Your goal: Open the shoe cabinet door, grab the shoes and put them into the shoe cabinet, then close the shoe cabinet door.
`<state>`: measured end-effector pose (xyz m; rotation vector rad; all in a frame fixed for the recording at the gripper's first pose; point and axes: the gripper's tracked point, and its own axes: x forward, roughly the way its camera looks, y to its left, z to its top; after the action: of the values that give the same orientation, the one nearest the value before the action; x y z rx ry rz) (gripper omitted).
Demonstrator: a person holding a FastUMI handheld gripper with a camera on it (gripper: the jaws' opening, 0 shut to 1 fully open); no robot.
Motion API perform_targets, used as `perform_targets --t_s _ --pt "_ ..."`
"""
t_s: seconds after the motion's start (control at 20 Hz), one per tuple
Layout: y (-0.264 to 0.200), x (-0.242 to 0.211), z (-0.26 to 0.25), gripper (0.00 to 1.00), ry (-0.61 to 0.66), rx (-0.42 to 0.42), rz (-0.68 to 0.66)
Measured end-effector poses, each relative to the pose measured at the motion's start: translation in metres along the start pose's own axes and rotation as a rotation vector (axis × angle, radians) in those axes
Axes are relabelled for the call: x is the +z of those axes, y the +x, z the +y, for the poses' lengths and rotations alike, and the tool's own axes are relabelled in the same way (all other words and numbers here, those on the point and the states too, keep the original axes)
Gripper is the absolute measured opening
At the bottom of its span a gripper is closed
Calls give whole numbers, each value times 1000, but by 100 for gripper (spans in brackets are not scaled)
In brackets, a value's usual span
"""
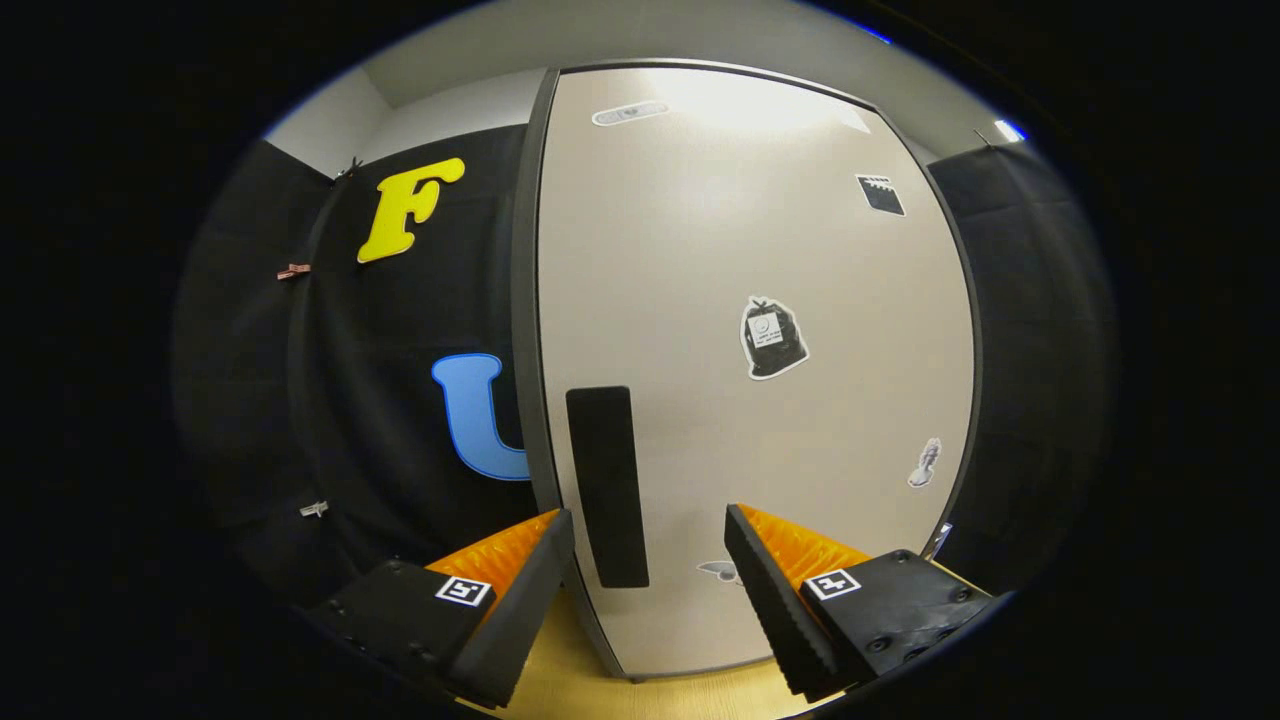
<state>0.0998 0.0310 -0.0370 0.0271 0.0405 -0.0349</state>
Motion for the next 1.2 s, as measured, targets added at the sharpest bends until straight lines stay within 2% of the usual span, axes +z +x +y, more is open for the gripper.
perform_targets --t_s 0.2,0.35,0.4,0.55,0.75,0.8,1.2 --pt "18 -7 1 95 -14 -18 14" --pt "23 -7 1 76 -7 -27 11" --pt "21 -6 7 76 -1 -3 9" --pt "24 -6 16 47 -27 4 -6" --pt "23 -7 15 36 -52 -13 10" --pt "22 -7 16 30 -55 -12 13" --pt "-9 -4 15 30 -45 40 5"
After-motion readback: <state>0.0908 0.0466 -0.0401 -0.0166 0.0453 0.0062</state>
